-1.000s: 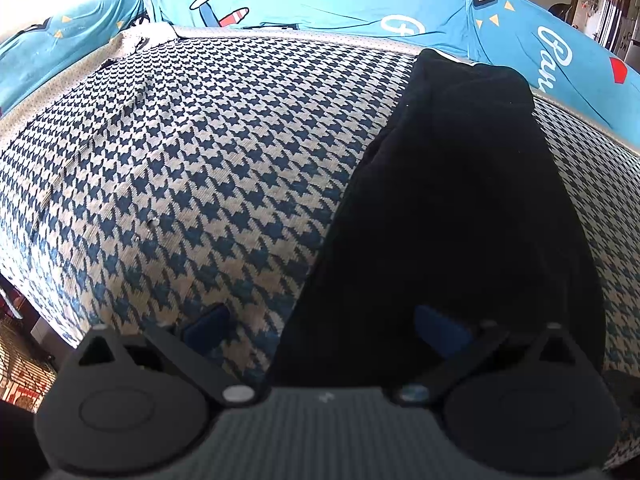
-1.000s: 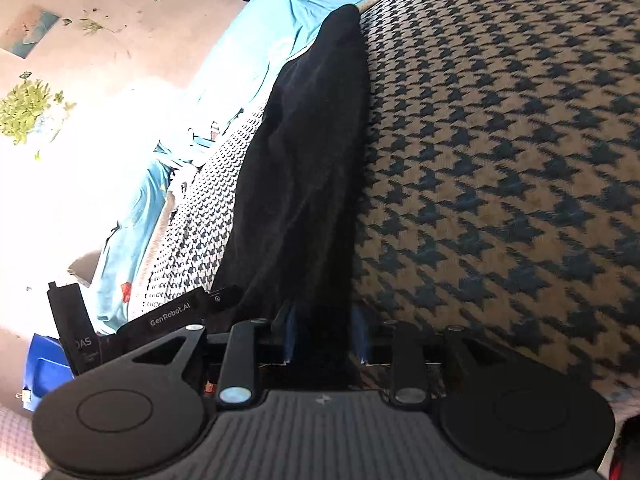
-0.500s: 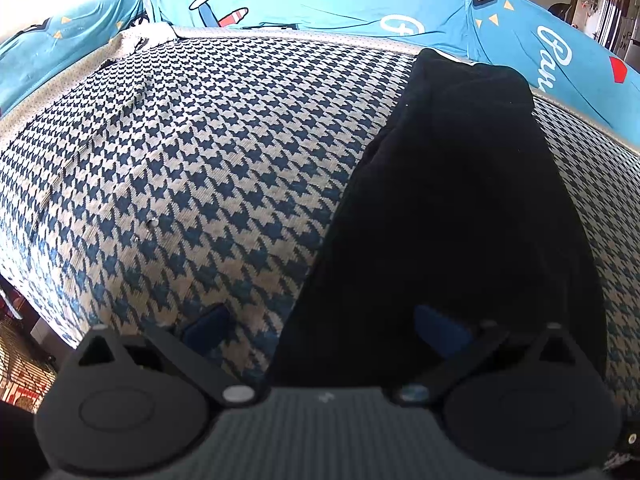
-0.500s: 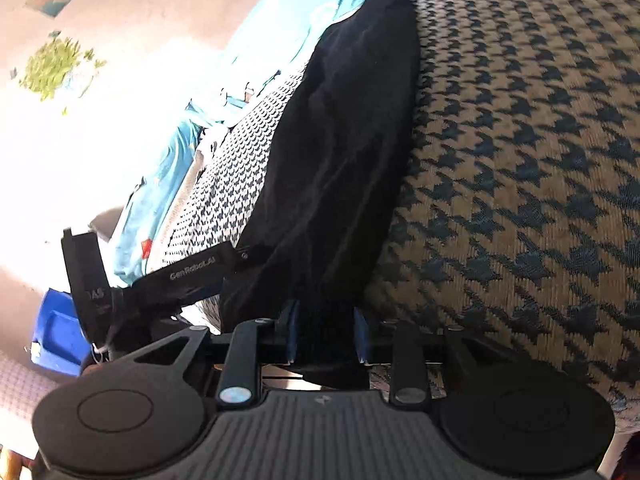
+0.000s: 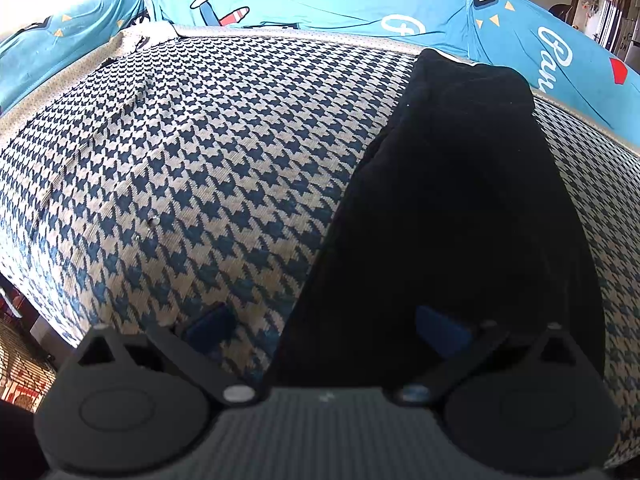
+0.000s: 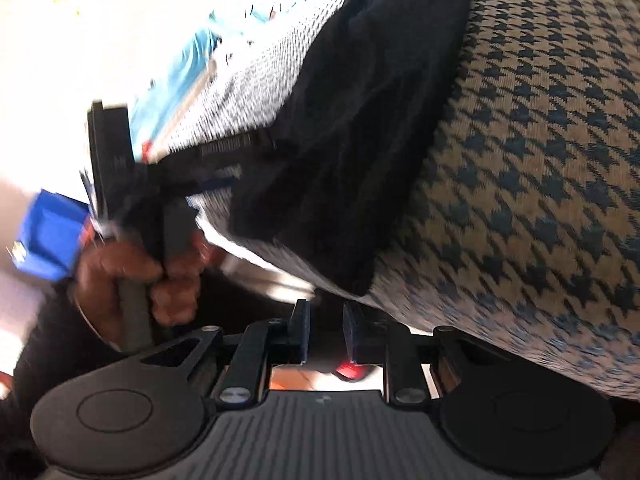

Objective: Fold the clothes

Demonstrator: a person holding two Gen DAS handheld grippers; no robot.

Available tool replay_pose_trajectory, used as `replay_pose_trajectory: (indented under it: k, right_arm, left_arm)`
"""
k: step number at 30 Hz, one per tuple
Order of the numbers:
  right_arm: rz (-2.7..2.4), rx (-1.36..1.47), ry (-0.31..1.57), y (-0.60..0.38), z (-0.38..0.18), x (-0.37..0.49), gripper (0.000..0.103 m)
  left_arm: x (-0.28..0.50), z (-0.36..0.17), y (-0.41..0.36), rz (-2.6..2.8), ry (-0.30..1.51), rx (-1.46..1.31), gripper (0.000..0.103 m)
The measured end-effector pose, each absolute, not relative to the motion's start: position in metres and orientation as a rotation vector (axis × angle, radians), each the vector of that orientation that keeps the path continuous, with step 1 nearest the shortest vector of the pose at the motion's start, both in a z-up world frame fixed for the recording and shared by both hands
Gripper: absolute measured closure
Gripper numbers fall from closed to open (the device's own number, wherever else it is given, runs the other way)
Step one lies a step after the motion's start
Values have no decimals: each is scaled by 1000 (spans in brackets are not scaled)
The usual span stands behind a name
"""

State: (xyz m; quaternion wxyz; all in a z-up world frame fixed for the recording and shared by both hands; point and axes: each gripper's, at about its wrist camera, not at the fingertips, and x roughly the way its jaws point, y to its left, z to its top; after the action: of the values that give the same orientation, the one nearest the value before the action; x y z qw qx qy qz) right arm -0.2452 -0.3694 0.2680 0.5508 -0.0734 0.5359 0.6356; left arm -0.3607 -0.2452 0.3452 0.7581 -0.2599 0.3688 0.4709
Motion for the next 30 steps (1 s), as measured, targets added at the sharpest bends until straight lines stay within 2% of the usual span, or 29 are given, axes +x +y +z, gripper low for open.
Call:
replay_pose_trajectory:
  k: [2,4,13,20,24,30]
  right_arm:
    - [1501,-187,1249,-376,270,-247,82]
    - [1495,-167,1217,-384,275,-246,77]
    - [1487,-86,1096,-369,290,-236,74]
    - [1473,-263,1115,-340,267,-263,73]
    - [1475,-266,1182,-342,253,-265,73]
    - [1541,-273,1091,-348,273,-267,71]
  left_arm:
    - [-361,346,-246,1032,797,-566,0]
    - [-361,348,-246,1037,790,-565,0]
    - [-362,351,-247,1062,776,-547,0]
    - [-362,348,-246,1077,802,-542,0]
    - [-363,350,-246,1081,788,-546,0]
    - [-363,360,-251,1068,718,-524,0]
